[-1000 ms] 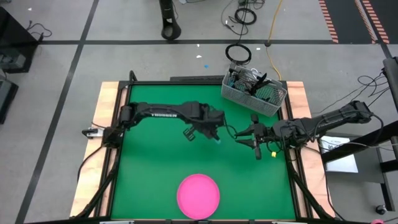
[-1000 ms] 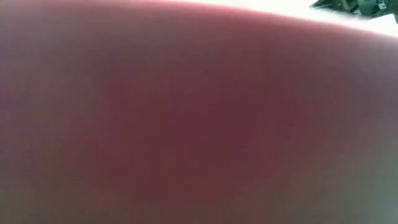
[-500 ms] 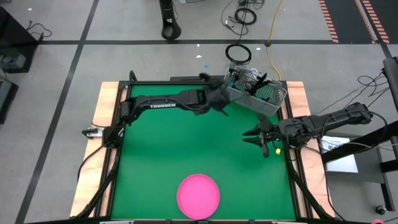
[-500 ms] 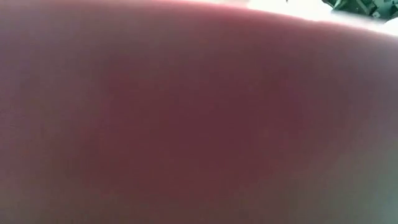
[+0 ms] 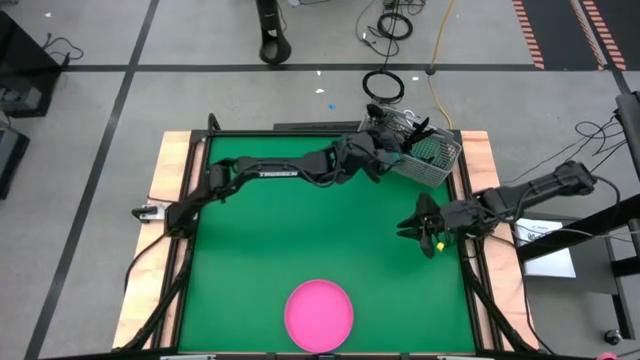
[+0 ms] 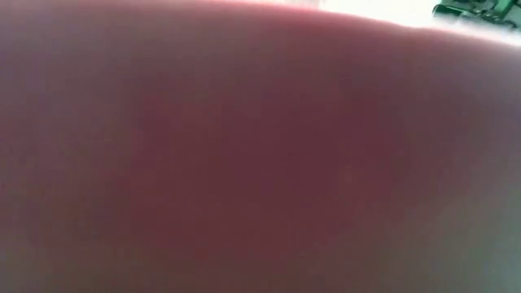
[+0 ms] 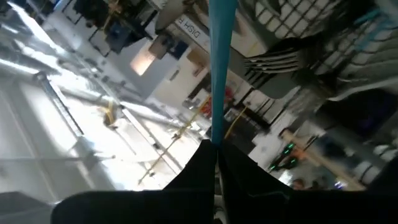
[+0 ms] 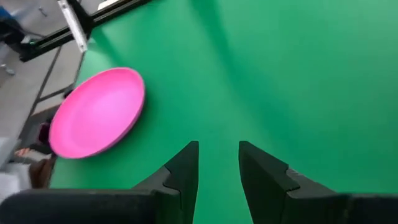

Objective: Sort silverware
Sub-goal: Put the blue spoon into the utensil holder

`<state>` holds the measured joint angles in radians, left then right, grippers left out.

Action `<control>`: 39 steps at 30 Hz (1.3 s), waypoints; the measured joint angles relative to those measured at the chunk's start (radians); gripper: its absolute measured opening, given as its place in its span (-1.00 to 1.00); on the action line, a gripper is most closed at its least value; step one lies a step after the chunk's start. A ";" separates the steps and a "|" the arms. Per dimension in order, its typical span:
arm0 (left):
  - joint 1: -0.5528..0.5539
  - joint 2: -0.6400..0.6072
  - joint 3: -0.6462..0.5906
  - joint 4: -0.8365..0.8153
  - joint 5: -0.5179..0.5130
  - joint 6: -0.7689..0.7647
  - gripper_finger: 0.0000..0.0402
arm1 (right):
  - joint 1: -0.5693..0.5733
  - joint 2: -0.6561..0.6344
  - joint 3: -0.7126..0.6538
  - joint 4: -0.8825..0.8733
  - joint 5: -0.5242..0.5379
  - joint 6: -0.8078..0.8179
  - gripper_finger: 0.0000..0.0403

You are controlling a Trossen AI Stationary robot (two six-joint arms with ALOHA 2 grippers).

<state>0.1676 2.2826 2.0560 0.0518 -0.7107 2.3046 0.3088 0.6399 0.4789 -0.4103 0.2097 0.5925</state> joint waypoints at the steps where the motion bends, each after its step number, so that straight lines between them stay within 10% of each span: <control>1: 0.007 0.017 0.000 0.046 0.005 0.030 -1.00 | 0.014 0.000 0.000 -0.001 0.000 0.012 -0.49; 8: 0.044 0.124 -0.001 0.383 0.156 0.165 -1.00 | 0.082 0.000 0.000 -0.008 0.004 0.080 -0.49; 39: 0.048 0.187 0.000 0.430 0.178 0.216 -1.00 | 0.092 0.000 0.000 0.047 0.081 0.186 -0.49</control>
<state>0.2155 2.4691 2.0556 0.4822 -0.5327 2.5206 0.4011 0.6395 0.4789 -0.3630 0.2903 0.7780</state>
